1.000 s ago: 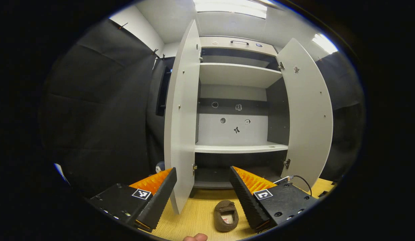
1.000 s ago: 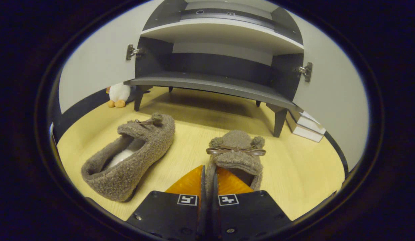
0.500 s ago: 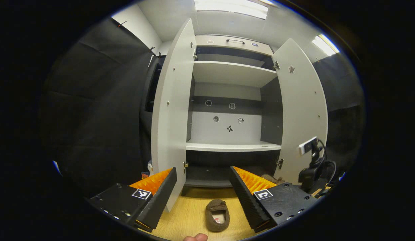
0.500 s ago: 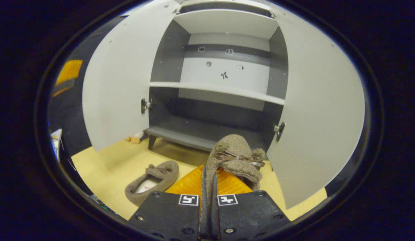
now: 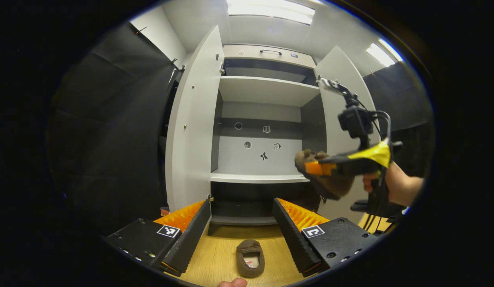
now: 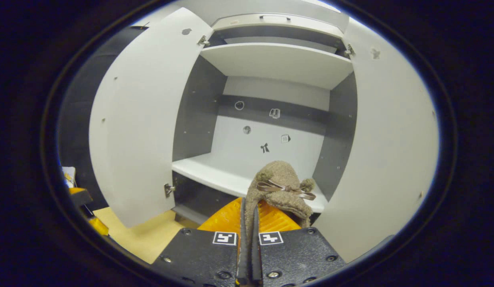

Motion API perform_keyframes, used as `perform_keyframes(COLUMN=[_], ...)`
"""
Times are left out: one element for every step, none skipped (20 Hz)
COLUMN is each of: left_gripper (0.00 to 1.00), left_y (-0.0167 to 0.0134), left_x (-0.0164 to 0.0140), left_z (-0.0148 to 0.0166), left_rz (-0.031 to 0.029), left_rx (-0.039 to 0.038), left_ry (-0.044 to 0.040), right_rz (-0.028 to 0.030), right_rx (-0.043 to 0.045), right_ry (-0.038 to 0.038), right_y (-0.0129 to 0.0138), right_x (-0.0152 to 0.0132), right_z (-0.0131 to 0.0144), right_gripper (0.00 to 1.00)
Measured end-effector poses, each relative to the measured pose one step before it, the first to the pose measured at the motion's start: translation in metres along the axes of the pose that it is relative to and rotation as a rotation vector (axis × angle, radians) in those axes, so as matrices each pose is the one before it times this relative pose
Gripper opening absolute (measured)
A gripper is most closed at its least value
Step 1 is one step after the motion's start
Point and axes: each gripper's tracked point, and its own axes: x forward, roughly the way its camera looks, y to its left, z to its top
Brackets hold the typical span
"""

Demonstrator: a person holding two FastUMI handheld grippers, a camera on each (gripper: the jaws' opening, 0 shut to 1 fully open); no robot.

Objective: Grab one shoe with the right hand and put it into the shoe cabinet, grab the other shoe with the left hand and put it into the shoe cabinet; then close the right door with the right hand and the left door with the left hand.

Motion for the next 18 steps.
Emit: perform_keyframes(left_gripper=[0.95, 0.95, 0.95, 0.95, 0.95, 0.95, 0.95, 0.95, 0.95, 0.95, 0.95, 0.95, 0.95, 0.95, 0.95, 0.95, 0.95, 0.95], left_y=[-0.00012, 0.00096, 0.00093, 0.00193, 0.00254, 0.00272, 0.00354, 0.00249, 0.00372, 0.00452, 0.00361, 0.00458, 0.00354, 0.00247, 0.00292, 0.00262, 0.00273, 0.00281], left_x=[-0.00085, -0.00009, -0.00226, -0.00124, -0.00123, -0.00132, -0.00214, -0.00076, -0.00008, 0.00023, -0.00015, 0.00175, 0.00038, -0.00095, 0.00062, -0.00029, 0.00199, 0.00117], left_z=[0.00039, -0.00054, 0.00078, -0.00014, -0.00061, -0.00179, -0.00187, -0.00069, -0.00270, -0.00116, -0.00053, -0.00127, -0.00092, 0.00009, -0.00021, -0.00019, 0.00051, -0.00006], left_rz=[-0.00032, 0.00031, 0.00313, 0.00326, 0.00377, 0.00501, 0.00616, 0.00648, 0.01104, 0.01253, 0.00934, 0.00892, 0.00793, 0.00567, 0.00313, 0.00375, 0.00328, 0.00400], left_rx=[0.00360, 0.00373, 0.00321, 0.00082, -0.00086, -0.00203, -0.00208, 0.00038, 0.00219, 0.00254, -0.00028, -0.00250, -0.00279, -0.00174, -0.00223, -0.00346, -0.00388, -0.00455], left_ry=[-0.00315, -0.00036, 0.00245, 0.00099, 0.00073, 0.00314, 0.00495, 0.00511, 0.00638, 0.00570, 0.00379, 0.00484, 0.00235, 0.00032, 0.00272, 0.00345, 0.00126, 0.00068], right_rz=[-0.00511, -0.00358, 0.00284, 0.00673, 0.00552, 0.00011, -0.00078, -0.00564, -0.00974, -0.00247, -0.00622, -0.01284, -0.01311, -0.01215, -0.00554, 0.00071, 0.01022, -0.00351], right_rx=[-0.00937, -0.00070, 0.00336, 0.00813, -0.00648, -0.00799, -0.00992, -0.01438, -0.00445, 0.00000, -0.00081, -0.00330, -0.00884, -0.01004, -0.00145, 0.00664, 0.01005, -0.00028], right_ry=[0.01617, 0.02215, 0.01925, 0.01430, 0.02958, 0.02990, 0.03482, 0.03748, 0.03257, 0.02679, 0.02596, 0.01808, 0.01378, 0.01274, 0.01191, 0.01587, 0.01074, 0.01000], right_y=[-0.00513, -0.00400, -0.00208, -0.00069, -0.00147, -0.00334, -0.00081, -0.00054, -0.00290, -0.00009, -0.00423, -0.00423, -0.00321, -0.00265, -0.00117, -0.00002, 0.00284, 0.00082], right_x=[0.01699, 0.01741, 0.01747, 0.01769, 0.01725, 0.01696, 0.01871, 0.01597, 0.01282, 0.01102, 0.01135, 0.00768, 0.00755, 0.00655, 0.00547, 0.00521, 0.00238, 0.00290], right_z=[0.00794, 0.00590, 0.00538, 0.00399, 0.00005, -0.00083, 0.00019, -0.00517, -0.00193, 0.00079, -0.00280, -0.00106, -0.00091, -0.00263, -0.00236, -0.00394, -0.00206, -0.00108], right_gripper=[0.08, 0.07, 0.07, 0.07, 0.07, 0.07, 0.07, 0.07, 0.07, 0.07, 0.07, 0.07, 0.07, 0.07, 0.07, 0.07, 0.07, 0.07])
